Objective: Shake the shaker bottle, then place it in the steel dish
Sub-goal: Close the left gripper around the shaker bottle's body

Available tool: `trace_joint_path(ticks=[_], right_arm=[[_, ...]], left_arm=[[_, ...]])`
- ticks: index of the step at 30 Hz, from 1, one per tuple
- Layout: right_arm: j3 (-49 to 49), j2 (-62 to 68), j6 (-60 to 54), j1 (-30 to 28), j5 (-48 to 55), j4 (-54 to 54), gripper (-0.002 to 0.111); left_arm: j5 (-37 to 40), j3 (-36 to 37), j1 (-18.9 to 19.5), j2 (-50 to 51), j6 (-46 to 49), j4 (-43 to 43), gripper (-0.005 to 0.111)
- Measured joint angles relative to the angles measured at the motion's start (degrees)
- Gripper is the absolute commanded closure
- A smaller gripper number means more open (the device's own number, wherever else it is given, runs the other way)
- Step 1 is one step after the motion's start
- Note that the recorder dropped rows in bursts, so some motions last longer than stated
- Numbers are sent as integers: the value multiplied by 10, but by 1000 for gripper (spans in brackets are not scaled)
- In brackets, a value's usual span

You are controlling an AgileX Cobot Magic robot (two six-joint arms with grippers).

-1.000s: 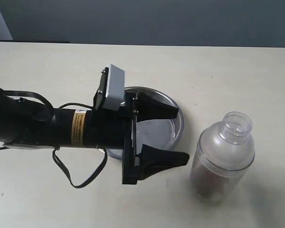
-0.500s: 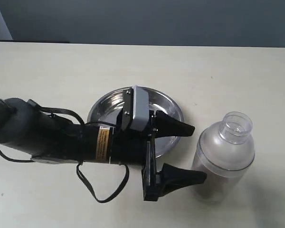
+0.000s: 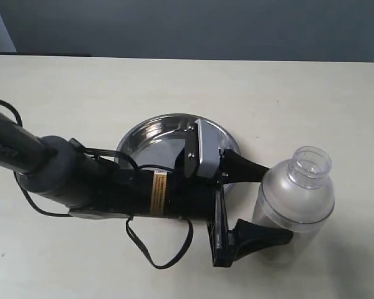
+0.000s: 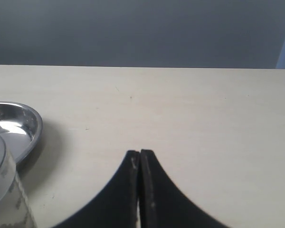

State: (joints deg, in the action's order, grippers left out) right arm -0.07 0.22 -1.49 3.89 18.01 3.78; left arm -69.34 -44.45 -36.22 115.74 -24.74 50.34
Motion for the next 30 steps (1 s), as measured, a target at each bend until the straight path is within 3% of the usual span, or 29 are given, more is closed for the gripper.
trace_joint_path(ticks=[6, 15, 30], right_arm=[[0, 0, 1, 0, 0, 0, 109], [0, 0, 1, 0, 0, 0, 109], [0, 0, 0, 0, 0, 0, 109]], left_arm=[[-1, -6, -3, 8, 2, -13, 18], [-1, -35, -38, 52, 6, -40, 18], [-10, -58, -48, 78, 10, -91, 18]])
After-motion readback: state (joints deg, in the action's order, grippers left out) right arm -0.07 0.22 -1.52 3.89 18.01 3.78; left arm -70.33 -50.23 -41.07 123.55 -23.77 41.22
